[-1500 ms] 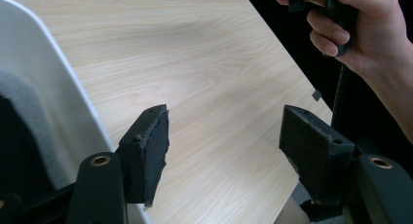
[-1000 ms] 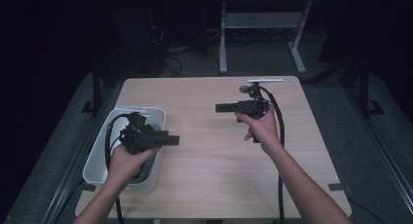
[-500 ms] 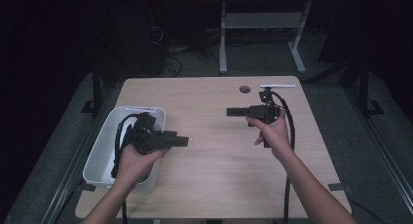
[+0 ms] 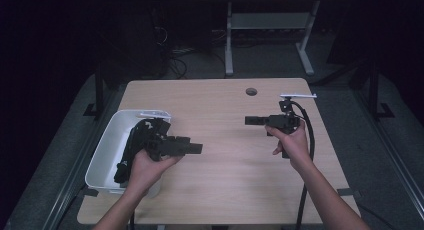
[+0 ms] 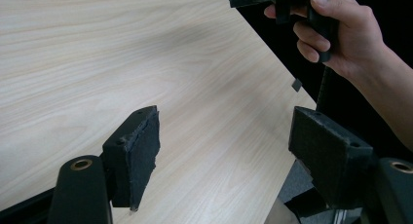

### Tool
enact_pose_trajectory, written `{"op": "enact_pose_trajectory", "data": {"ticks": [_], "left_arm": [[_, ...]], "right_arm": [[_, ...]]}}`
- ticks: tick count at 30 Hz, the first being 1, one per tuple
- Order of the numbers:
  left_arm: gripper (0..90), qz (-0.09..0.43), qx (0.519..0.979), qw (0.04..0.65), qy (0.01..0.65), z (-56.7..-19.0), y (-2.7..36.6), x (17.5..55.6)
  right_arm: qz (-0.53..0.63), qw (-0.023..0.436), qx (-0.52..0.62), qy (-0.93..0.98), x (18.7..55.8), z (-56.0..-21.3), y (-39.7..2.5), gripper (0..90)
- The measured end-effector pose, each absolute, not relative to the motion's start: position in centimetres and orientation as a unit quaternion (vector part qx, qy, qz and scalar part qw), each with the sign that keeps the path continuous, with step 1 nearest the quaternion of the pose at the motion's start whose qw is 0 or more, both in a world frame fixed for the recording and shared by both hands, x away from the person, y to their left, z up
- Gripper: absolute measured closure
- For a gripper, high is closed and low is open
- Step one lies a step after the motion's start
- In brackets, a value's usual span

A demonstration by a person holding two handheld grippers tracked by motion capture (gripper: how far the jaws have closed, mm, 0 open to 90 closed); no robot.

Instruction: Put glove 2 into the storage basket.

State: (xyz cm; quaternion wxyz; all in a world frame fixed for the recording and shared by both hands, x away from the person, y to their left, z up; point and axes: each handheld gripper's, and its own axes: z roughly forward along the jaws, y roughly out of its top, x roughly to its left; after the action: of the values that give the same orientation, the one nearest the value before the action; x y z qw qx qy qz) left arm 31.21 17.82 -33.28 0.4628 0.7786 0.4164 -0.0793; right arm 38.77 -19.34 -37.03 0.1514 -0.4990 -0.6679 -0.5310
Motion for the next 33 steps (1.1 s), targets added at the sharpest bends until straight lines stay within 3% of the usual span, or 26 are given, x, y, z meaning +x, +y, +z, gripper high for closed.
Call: {"op": "enact_pose_trajectory", "data": {"ticks": [33], "left_arm": [[24.7, -0.094, 0.786, 0.463, 0.400, -36.2, 14.9, 30.4]], "right_arm": [[-0.520, 0.168, -0.532, -0.647, 36.4, -41.0, -24.8, 43.4]]}}
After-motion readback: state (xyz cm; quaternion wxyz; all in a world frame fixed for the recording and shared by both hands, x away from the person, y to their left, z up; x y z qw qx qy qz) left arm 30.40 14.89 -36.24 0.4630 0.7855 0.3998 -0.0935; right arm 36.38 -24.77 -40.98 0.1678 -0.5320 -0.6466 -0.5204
